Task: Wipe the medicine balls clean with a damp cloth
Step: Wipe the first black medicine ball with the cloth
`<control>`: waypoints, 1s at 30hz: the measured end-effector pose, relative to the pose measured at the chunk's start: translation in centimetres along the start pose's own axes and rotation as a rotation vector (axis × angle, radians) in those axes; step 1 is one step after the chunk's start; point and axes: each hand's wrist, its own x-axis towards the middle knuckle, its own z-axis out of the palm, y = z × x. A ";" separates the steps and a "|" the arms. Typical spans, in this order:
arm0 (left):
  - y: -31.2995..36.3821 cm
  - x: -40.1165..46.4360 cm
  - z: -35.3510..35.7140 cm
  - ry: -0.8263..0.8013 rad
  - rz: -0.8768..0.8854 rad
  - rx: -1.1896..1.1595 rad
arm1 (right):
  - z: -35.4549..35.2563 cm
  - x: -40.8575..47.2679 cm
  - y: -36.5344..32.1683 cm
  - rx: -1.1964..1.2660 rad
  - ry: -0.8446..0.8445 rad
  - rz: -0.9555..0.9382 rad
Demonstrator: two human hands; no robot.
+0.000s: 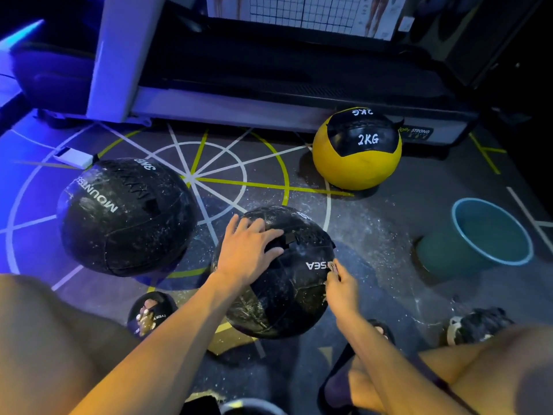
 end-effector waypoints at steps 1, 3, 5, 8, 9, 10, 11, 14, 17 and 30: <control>-0.2 -0.1 0.4 0.017 -0.008 -0.023 | 0.1 -0.1 -0.3 -0.005 0.030 -0.004; -0.7 -0.1 1.1 0.056 -0.022 -0.066 | 1.0 -1.6 -1.4 -0.060 0.041 -0.178; -1.2 -0.1 1.5 0.085 -0.028 -0.086 | 2.4 -4.7 -2.4 -0.200 -0.060 -0.529; -1.7 -0.4 1.8 0.122 -0.041 -0.113 | 3.5 -6.0 -0.2 -0.530 -0.238 -1.051; -1.9 -0.6 1.8 0.127 -0.049 -0.126 | 3.2 -4.8 0.5 -0.604 -0.258 -1.156; -2.1 -0.7 1.8 0.129 -0.062 -0.137 | 2.8 -3.6 0.8 -0.549 -0.291 -1.105; -2.4 -0.8 1.7 0.123 -0.076 -0.146 | 2.3 -2.5 0.8 -0.392 -0.292 -0.951; -3.0 -1.0 1.4 0.095 -0.092 -0.175 | 1.0 -0.4 1.0 -0.252 -0.039 -0.428; -3.7 -1.4 1.4 0.090 -0.098 -0.218 | 1.9 -3.4 0.3 -0.276 -0.096 -0.636; -9.1 -5.4 -0.8 -0.002 -0.266 -0.272 | 1.9 1.4 1.8 0.010 -0.012 -0.036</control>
